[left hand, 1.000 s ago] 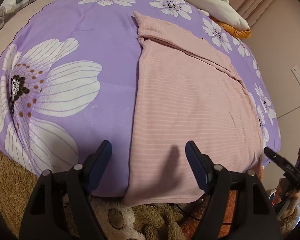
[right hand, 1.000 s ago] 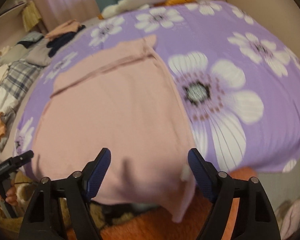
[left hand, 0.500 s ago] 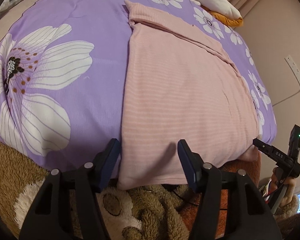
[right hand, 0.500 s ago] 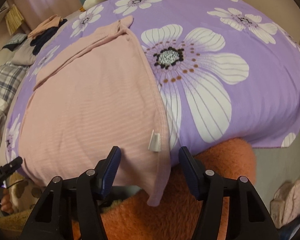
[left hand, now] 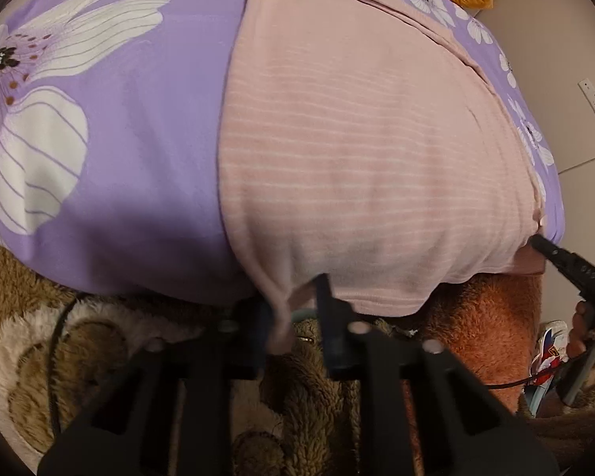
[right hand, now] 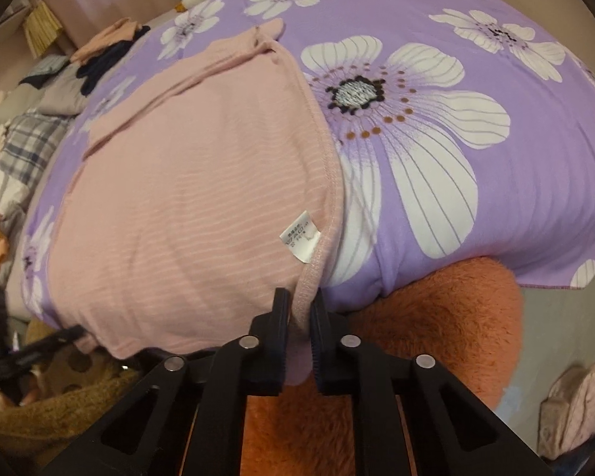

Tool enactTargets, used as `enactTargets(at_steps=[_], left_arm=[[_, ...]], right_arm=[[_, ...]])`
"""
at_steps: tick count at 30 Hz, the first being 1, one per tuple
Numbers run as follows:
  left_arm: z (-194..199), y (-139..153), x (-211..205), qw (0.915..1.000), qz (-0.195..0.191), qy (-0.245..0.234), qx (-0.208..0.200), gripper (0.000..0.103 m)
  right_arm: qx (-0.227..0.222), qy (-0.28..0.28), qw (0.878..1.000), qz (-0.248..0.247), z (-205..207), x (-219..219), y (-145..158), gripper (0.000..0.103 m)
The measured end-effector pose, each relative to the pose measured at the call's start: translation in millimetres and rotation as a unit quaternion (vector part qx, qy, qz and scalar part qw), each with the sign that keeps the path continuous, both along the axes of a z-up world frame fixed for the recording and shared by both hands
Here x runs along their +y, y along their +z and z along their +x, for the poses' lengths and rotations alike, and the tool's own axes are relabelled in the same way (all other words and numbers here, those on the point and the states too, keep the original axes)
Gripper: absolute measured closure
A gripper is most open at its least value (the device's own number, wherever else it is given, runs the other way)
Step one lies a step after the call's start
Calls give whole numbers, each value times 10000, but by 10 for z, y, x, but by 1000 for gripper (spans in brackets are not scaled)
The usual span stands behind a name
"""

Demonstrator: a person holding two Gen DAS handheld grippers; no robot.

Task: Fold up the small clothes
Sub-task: 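Grasp the shirt hem with both grippers, then lift the hem and fold it toward the collar with both grippers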

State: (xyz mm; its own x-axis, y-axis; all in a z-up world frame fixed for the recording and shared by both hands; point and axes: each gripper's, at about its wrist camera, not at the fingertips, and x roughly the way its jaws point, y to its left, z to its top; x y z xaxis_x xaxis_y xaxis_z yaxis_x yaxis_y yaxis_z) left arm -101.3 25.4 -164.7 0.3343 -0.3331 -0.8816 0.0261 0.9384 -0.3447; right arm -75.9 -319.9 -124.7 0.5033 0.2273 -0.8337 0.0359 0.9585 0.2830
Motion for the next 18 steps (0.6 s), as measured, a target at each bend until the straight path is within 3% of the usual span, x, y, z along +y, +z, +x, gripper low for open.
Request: enactTargets(at_steps=[5, 18], left_arm=[[-2, 79, 45, 9999, -104, 45, -58, 98], [-175, 656, 133, 9953, -499, 113, -819, 99]], right_arm=[[-250, 140, 9993, 223, -18, 8, 146, 94], [-921, 215, 9923, 794, 40, -32, 547, 95]])
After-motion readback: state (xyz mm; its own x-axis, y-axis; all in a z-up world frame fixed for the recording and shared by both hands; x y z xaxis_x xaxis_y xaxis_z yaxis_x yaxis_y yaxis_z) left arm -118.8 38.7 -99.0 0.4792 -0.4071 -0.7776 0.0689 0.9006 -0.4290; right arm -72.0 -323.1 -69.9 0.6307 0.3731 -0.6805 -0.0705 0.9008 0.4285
